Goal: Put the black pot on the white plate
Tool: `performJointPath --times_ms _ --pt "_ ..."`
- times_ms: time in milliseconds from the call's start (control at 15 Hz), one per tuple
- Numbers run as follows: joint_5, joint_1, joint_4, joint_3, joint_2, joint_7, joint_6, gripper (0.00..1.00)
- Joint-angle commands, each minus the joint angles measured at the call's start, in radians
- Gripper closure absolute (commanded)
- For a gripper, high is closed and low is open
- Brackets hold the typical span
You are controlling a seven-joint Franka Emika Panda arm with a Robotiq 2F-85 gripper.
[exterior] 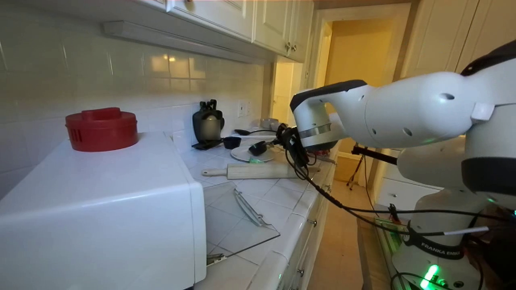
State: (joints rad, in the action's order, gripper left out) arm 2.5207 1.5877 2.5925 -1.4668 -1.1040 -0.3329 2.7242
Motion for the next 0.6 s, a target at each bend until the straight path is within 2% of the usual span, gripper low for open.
performJointPath --times_ms 0,67,133,533 --pt "0.000 0.020 0.023 -0.034 -0.210 0.147 -0.159 0.98" --pt "0.000 0.020 0.023 -0.026 -0.238 0.160 -0.194 0.98" --pt "-0.006 0.017 0.002 -0.021 -0.106 0.080 -0.113 0.93" --pt "-0.002 0.020 0.004 -0.021 -0.179 0.109 -0.156 0.93"
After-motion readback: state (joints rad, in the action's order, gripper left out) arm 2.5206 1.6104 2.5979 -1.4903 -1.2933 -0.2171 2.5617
